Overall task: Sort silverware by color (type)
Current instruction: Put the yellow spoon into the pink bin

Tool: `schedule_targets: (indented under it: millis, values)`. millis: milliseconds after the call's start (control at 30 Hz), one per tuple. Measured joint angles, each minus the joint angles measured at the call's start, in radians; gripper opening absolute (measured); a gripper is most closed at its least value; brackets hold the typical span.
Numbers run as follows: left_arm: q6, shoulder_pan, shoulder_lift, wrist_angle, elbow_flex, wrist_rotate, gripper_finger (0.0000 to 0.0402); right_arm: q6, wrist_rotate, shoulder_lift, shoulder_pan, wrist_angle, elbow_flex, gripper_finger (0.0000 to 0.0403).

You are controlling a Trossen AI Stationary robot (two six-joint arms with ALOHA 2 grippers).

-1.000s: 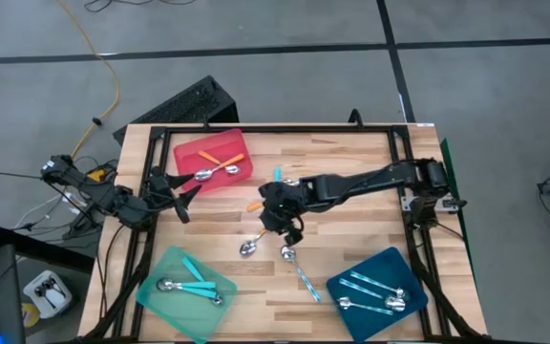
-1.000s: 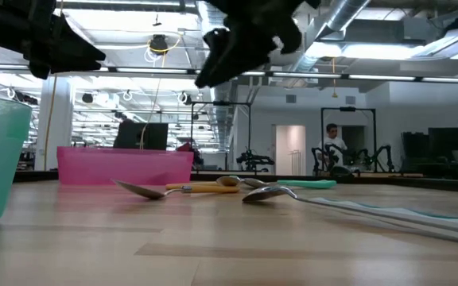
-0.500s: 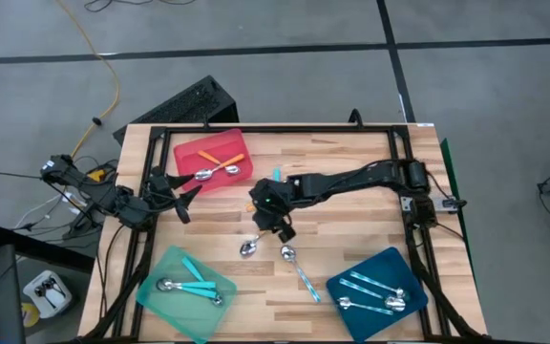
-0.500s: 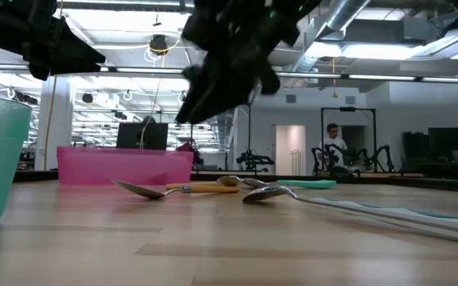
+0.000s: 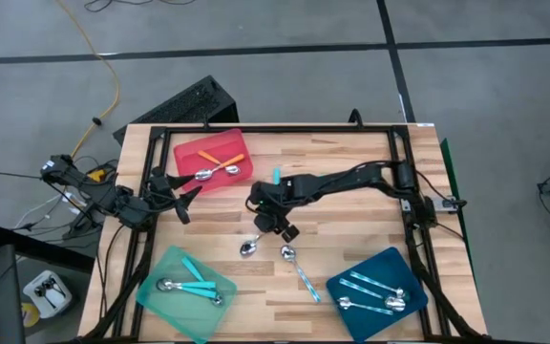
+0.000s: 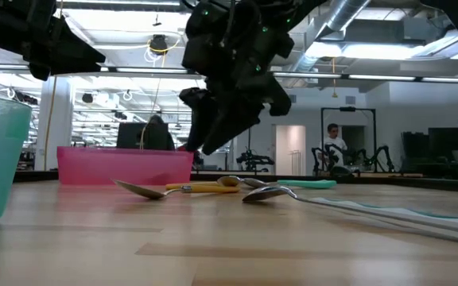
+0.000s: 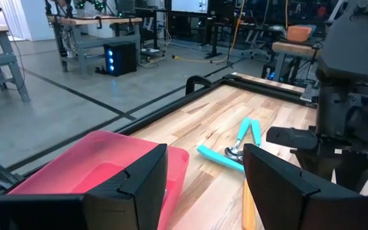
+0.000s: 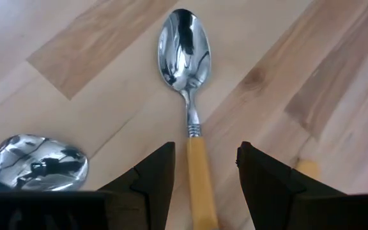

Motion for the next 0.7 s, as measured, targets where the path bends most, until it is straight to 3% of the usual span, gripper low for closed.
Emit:
schedule_targets:
  millis: [333,500,700]
  values:
    - [-0.012,0.000,0.000,-0.001,0.000,-0.001,0.0190,-0.005,0.018,0.067,0.002,-0.011,-0.002,0.0191]
    - [-0.014,0.000,0.000,-0.006,0.000,-0.001,0.0190,-0.003,0.106,0.081,0.003,-0.029,0.000,0.0191]
    - [-0.022,0.000,0.000,-0.014,0.000,-0.002,0.0190,0.001,0.132,0.077,-0.007,-0.078,0.000,0.0191]
